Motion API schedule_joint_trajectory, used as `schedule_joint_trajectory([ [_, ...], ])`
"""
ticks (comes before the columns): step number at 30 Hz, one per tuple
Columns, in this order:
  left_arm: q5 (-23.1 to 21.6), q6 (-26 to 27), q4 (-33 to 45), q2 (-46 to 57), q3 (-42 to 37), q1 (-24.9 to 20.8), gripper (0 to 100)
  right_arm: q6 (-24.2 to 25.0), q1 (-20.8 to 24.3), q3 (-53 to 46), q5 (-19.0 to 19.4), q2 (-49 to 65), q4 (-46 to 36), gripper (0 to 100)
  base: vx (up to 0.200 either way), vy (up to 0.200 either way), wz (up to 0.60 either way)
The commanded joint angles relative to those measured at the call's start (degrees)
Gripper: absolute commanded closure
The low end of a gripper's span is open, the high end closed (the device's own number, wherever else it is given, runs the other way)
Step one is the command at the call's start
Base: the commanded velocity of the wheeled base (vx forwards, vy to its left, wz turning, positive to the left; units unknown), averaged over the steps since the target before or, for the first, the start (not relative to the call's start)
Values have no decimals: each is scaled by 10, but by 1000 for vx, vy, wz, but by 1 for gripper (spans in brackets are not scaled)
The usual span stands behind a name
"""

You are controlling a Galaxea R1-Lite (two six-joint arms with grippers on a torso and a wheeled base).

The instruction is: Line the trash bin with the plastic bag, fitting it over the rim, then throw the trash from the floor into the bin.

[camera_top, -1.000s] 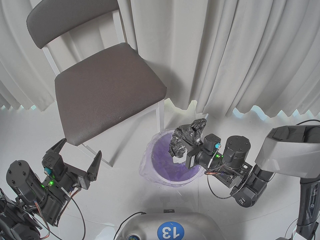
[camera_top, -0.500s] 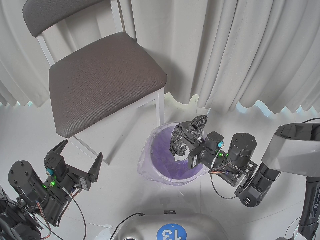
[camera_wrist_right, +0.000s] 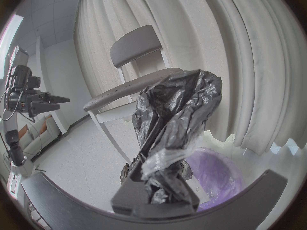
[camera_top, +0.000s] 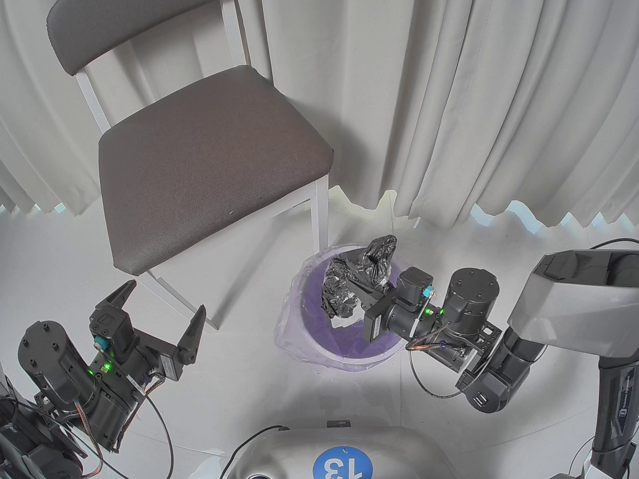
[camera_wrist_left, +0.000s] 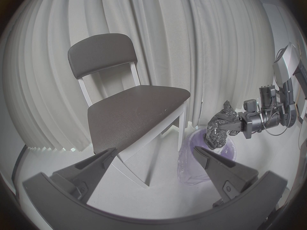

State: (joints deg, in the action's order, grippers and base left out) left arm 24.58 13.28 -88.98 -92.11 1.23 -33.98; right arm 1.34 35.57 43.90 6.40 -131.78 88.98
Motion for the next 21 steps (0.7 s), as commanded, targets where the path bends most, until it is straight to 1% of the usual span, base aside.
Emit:
schedule_joint_trajectory([
  [1, 0, 0, -10, 3, 0, 0, 0, 10, -11, 41, 0, -50, 10, 100, 0, 0, 0],
  [7, 0, 0, -10, 4, 1, 1, 0, 10, -32, 51, 1, -59, 10, 100, 0, 0, 0],
  [11, 0, 0, -10, 3, 1, 1, 0, 11, -38, 45, 1, -59, 10, 100, 0, 0, 0],
  [12, 0, 0, -10, 3, 1, 1, 0, 11, -38, 45, 1, -60, 10, 0, 0, 0, 0],
  [21, 0, 0, -10, 3, 2, 4, 0, 11, -38, 32, 2, -53, 10, 0, 0, 0, 0],
])
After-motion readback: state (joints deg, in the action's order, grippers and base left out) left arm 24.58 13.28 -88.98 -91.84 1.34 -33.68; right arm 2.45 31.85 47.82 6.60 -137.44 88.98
